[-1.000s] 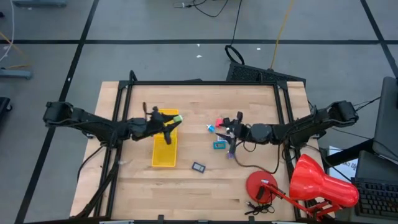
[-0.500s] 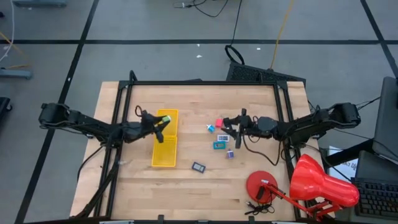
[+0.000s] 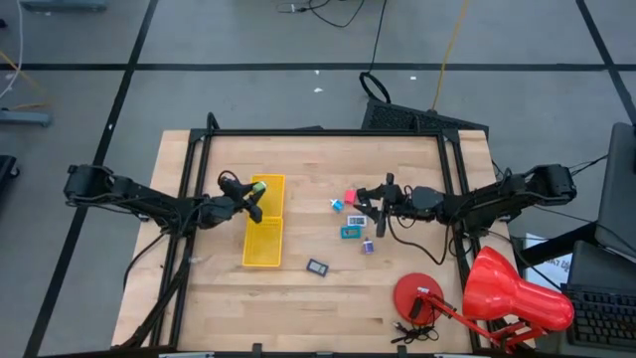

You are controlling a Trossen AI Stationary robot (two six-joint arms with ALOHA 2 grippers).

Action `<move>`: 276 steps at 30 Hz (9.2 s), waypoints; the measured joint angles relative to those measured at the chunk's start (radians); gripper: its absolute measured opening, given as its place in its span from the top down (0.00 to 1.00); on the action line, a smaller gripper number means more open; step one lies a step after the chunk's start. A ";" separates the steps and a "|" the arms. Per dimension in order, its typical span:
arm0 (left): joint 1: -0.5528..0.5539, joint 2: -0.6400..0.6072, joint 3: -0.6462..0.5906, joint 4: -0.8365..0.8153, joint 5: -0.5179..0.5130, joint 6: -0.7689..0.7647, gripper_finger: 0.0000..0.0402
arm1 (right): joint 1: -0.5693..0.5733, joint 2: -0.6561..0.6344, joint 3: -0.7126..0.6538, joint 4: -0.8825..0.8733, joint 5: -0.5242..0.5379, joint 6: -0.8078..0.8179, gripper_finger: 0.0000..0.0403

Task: Pick & Place Office items
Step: Put the green adapter into the top yellow basket, then put the blue adapter into the top yellow basket

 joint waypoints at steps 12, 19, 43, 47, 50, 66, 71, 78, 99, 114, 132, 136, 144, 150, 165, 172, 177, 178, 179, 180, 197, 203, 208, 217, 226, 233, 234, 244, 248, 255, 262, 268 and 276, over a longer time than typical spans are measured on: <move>0.000 0.027 0.000 0.001 0.027 -0.033 0.63 | 0.000 0.000 0.000 0.000 0.000 0.009 0.58; 0.000 0.027 0.000 0.019 0.026 -0.026 0.67 | 0.000 0.000 0.000 0.000 0.000 0.009 0.58; -0.002 0.017 0.026 0.194 0.106 0.032 0.26 | 0.023 0.008 0.166 -0.774 -0.025 0.269 0.44; -0.002 0.017 0.026 0.194 0.106 0.015 0.24 | 0.057 0.004 0.166 -0.737 -0.205 0.267 0.46; -0.002 0.017 0.026 0.194 0.106 0.004 0.24 | 0.121 0.004 0.166 -0.726 -0.192 0.219 0.49; -0.002 0.017 0.027 0.194 0.106 -0.027 0.24 | 0.298 0.123 0.066 -0.524 0.007 0.059 0.42; -0.002 0.017 0.027 0.194 0.115 -0.032 0.26 | 0.298 0.222 0.061 -0.427 -0.053 0.035 0.36; -0.002 0.017 0.027 0.193 0.123 -0.037 0.29 | 0.298 0.283 0.063 -0.416 -0.048 0.031 0.40; -0.003 0.027 0.055 0.245 0.337 -0.160 0.33 | 0.296 0.276 0.060 -0.034 0.039 -0.215 0.49; -0.003 0.306 0.388 0.238 0.674 -0.313 0.34 | 0.250 0.276 0.266 -0.113 0.209 -0.646 0.49; -0.003 0.679 0.746 0.230 0.760 -0.418 0.27 | 0.252 0.275 0.344 -0.180 0.320 -0.832 0.49; -0.003 0.711 0.791 0.230 0.761 -0.401 0.29 | 0.252 0.275 0.344 -0.188 0.319 -0.829 0.48; 0.001 0.717 0.809 0.225 0.767 -0.390 0.41 | 0.252 0.275 0.344 -0.213 0.319 -0.811 0.48; 0.002 0.717 0.809 0.200 0.775 -0.370 0.55 | 0.252 0.275 0.344 -0.220 0.317 -0.824 0.48; 0.027 0.601 0.807 0.018 0.762 0.066 0.56 | 0.252 0.273 0.347 -0.164 0.316 -0.541 0.42; 0.004 0.423 0.809 -0.255 0.564 0.244 0.66 | 0.243 0.273 0.343 -0.149 0.318 -0.403 0.41; -0.035 0.328 0.794 -0.355 0.401 0.313 0.66 | 0.224 0.253 0.344 -0.185 0.316 -0.334 0.41; -0.041 0.316 0.787 -0.352 0.370 0.322 0.66 | 0.221 0.246 0.343 -0.213 0.316 -0.318 0.41; -0.046 0.301 0.776 -0.340 0.345 0.327 0.66 | 0.217 0.240 0.343 -0.232 0.316 -0.297 0.41; -0.051 0.280 0.755 -0.343 0.310 0.330 0.66 | 0.211 0.235 0.343 -0.239 0.315 -0.274 0.41; 0.006 0.049 0.144 0.227 0.200 0.266 0.66 | 0.123 0.118 0.245 -0.301 0.207 -0.086 0.50; 0.026 0.045 0.034 0.296 0.201 0.210 0.66 | 0.102 0.118 0.212 -0.258 0.206 -0.066 0.51; 0.029 0.043 0.013 0.298 0.200 0.192 0.66 | 0.052 0.119 0.187 -0.251 0.050 -0.002 0.51; 0.030 0.043 0.013 0.300 0.204 0.185 0.66 | -0.056 0.084 0.080 -0.111 -0.159 0.090 0.51; 0.033 0.043 0.013 0.307 0.230 0.227 0.66 | -0.065 -0.090 -0.131 0.123 -0.158 0.102 0.53; 0.057 0.043 0.014 0.342 0.279 0.233 0.66 | -0.065 -0.189 -0.264 0.245 -0.083 0.114 0.57; 0.063 0.044 0.014 0.342 0.283 0.231 0.65 | -0.065 -0.198 -0.272 0.247 -0.071 0.115 0.57; 0.152 0.044 0.014 0.321 0.283 0.210 0.65 | -0.071 -0.219 -0.292 0.264 -0.051 0.114 0.61; 0.188 0.044 0.014 0.255 0.280 0.158 0.65 | -0.071 -0.219 -0.293 0.262 -0.051 0.114 0.62; 0.198 0.045 0.014 0.206 0.293 0.139 0.63 | -0.071 -0.219 -0.293 0.262 -0.051 0.114 0.62; 0.198 0.046 0.014 0.181 0.340 0.155 0.66 | -0.071 -0.219 -0.294 0.262 -0.051 0.114 0.63; 0.198 0.046 0.014 0.181 0.350 0.161 0.61 | -0.071 -0.219 -0.294 0.262 -0.051 0.114 0.63; 0.198 0.046 0.014 0.172 0.361 0.165 0.66 | -0.071 -0.219 -0.294 0.262 -0.051 0.114 0.63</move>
